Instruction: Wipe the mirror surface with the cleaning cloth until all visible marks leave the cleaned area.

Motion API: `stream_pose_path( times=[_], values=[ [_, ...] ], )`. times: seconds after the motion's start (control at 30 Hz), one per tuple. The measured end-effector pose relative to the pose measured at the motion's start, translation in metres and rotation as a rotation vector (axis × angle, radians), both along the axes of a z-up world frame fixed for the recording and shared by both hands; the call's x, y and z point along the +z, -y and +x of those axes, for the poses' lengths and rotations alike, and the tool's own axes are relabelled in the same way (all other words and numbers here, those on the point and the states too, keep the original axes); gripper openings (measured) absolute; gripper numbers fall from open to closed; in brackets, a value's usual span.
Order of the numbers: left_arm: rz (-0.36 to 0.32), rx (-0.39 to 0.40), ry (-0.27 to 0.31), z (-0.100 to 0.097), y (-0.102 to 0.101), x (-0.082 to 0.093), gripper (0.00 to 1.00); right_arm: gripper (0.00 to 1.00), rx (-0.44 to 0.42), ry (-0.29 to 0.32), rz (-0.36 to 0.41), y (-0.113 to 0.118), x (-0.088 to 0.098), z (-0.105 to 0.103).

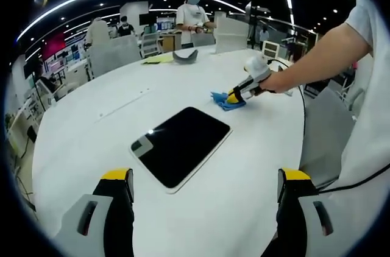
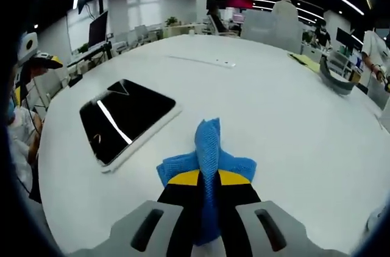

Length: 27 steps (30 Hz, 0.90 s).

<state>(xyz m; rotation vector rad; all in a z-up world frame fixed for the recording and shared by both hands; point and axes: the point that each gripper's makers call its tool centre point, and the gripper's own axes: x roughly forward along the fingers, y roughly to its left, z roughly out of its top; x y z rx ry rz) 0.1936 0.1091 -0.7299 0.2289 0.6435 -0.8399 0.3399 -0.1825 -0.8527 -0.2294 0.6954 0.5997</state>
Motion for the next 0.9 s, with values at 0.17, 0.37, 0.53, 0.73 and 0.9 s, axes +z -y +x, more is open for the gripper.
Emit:
stream_pose_path(
  times=[0.17,0.37,0.53,0.73,0.9],
  values=[
    [0.000,-0.007,-0.001,0.000,0.002,0.000,0.99,0.25,0.078,0.016,0.073,-0.012,0.002,-0.011],
    [0.006,-0.018,-0.002,0.003,0.003,0.000,0.99,0.37,0.139,0.047,0.041,-0.017,0.000,-0.017],
    [0.002,-0.016,0.003,0.005,0.003,0.002,0.99,0.37,0.142,0.042,0.044,-0.016,0.000,-0.016],
    [0.004,-0.011,-0.005,0.003,0.000,0.001,0.99,0.39,0.125,-0.019,0.052,-0.019,0.004,-0.015],
    [-0.014,0.026,0.017,0.005,-0.008,0.011,0.99,0.49,0.099,0.040,0.095,-0.024,0.039,-0.008]
  ],
)
